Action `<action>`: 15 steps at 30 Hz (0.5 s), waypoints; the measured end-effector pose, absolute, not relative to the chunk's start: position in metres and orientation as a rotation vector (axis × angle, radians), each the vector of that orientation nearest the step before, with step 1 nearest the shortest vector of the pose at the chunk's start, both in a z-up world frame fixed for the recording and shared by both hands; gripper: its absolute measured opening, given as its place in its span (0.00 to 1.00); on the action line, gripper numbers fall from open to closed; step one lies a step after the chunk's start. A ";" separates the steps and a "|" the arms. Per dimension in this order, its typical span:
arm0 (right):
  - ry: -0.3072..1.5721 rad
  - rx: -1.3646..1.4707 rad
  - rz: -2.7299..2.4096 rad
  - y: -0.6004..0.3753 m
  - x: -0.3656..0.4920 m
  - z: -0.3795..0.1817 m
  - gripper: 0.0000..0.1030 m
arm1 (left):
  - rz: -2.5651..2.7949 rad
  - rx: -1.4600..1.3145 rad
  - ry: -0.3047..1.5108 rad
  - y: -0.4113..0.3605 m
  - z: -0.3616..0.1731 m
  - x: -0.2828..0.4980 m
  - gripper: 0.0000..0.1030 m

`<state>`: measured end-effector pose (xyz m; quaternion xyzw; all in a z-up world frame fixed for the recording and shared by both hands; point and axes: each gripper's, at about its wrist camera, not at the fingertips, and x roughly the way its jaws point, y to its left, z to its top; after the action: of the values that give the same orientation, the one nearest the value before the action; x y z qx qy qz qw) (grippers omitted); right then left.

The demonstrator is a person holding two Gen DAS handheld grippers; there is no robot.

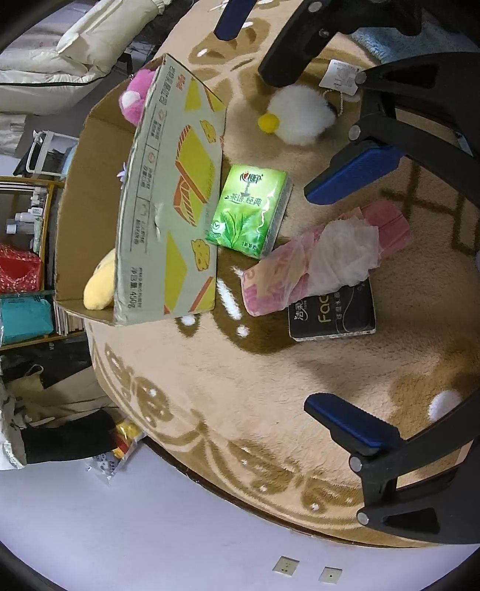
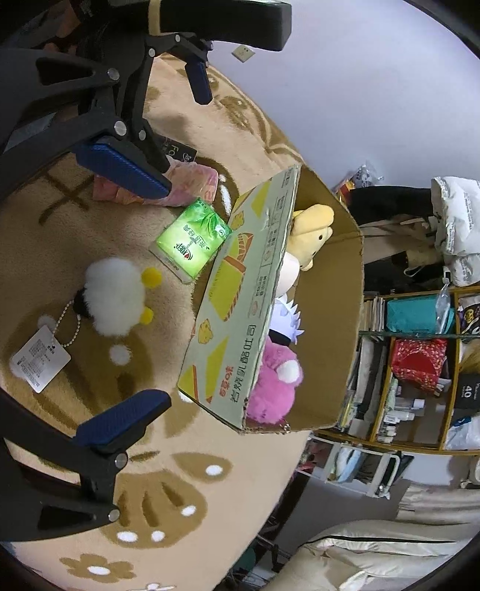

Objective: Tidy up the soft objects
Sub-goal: 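Withdraw both open tools from the box toward the remaining items, then close the left tool on the pink wrapped item while the right tool grips the white pompom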

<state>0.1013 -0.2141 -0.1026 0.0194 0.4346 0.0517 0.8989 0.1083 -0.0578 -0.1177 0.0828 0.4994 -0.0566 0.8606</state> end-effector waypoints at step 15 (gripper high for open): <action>1.019 0.138 0.089 -0.229 0.116 -0.140 1.00 | -0.104 0.196 1.101 -0.063 -0.133 0.118 0.98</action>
<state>0.1161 -0.2286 -0.1403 0.0659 0.4870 0.0425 0.8698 0.1183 -0.0626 -0.1326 0.0931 0.5222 -0.0492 0.8463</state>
